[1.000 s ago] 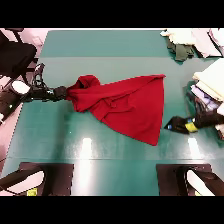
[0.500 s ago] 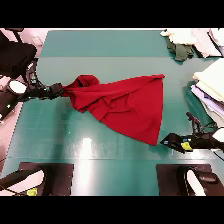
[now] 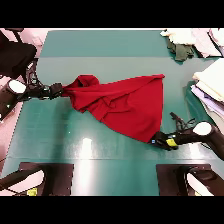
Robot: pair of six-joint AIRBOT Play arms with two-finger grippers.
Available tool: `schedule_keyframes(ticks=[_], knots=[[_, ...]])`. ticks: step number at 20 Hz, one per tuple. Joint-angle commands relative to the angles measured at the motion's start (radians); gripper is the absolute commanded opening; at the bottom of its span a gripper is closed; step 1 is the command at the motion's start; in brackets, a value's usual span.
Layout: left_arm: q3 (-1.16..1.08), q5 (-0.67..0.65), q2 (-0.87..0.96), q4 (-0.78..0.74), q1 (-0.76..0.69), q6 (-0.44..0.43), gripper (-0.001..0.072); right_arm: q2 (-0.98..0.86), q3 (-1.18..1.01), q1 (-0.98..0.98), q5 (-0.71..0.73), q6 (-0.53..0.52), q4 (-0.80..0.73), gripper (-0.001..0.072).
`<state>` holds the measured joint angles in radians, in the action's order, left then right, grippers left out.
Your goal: Fold the shirts.
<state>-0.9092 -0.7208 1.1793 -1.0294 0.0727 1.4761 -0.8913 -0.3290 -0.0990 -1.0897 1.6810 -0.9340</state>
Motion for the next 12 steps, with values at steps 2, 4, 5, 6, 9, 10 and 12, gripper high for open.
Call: schedule_keyframes(ticks=[2,4,5,6,9,10,12], knots=[[-0.003,-0.003,0.000,-0.025,0.001,-0.018,0.0032,-0.134,-0.008,-0.133,0.228,-0.008,0.071,0.0485],[-0.003,-0.005,0.000,-0.038,0.001,-0.018,0.0032,-0.169,-0.041,-0.166,0.251,-0.009,0.069,0.0427],[-0.003,-0.005,0.000,-0.041,0.001,-0.018,0.0032,-0.184,-0.061,-0.179,0.264,-0.009,0.069,0.0353],[-0.003,-0.002,0.000,-0.043,0.001,-0.018,0.0032,-0.195,-0.083,-0.187,0.274,-0.010,0.068,0.0222],[-0.003,0.071,0.000,-0.128,0.001,-0.017,0.0032,-0.199,-0.139,-0.209,0.275,-0.015,0.037,0.0021],[-0.003,0.111,0.001,-0.183,0.001,-0.017,0.0032,-0.187,-0.151,-0.217,0.270,0.005,0.002,0.0021],[-0.003,0.206,0.001,-0.321,0.001,-0.017,0.0032,-0.143,-0.157,-0.215,0.254,0.043,-0.058,0.0021]])
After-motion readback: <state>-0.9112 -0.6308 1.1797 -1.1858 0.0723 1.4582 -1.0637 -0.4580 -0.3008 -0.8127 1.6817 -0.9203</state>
